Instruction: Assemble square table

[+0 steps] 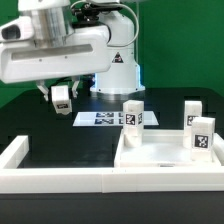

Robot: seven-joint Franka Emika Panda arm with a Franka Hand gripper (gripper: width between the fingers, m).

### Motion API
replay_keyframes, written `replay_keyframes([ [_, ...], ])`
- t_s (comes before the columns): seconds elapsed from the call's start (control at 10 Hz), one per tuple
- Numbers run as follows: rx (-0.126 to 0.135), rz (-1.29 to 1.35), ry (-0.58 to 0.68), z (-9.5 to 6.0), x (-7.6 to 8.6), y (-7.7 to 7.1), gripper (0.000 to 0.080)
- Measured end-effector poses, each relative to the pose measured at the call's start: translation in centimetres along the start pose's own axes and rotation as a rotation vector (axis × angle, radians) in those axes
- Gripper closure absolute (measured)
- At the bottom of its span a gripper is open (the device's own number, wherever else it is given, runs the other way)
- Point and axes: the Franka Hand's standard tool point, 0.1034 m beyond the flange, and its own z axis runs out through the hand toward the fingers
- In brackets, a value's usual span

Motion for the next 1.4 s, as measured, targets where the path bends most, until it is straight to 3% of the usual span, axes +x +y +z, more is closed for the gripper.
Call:
replay_keyframes([
  [0.2,-0.077,-0.025,0.081,0.2,-1.4,1.7,0.0508],
  [0.3,-0.137,-0.041,0.132,-0.2,-1.7,3.0,0.0508],
  [0.5,-0.192,-0.036,0.167,-0.4,-2.2,4.1,0.0508],
  [0.6,-0.149,0.017,0.171,-0.3,-1.5,2.3,0.0508],
  [0.9,-0.097,0.097,0.219,-1.4,1.9,-1.1,0.0508],
  [1.0,-0.094,0.118,0.246,-1.6,3.2,-2.4,0.0508],
  [1.1,-0.116,0.142,0.288,-1.3,4.2,-3.4,0.0508],
  [1.2,-0.113,0.153,0.298,-1.0,4.7,-3.9,0.0508],
  [1.4,-0.115,0.157,0.295,-1.1,4.6,-3.5,0.0508],
])
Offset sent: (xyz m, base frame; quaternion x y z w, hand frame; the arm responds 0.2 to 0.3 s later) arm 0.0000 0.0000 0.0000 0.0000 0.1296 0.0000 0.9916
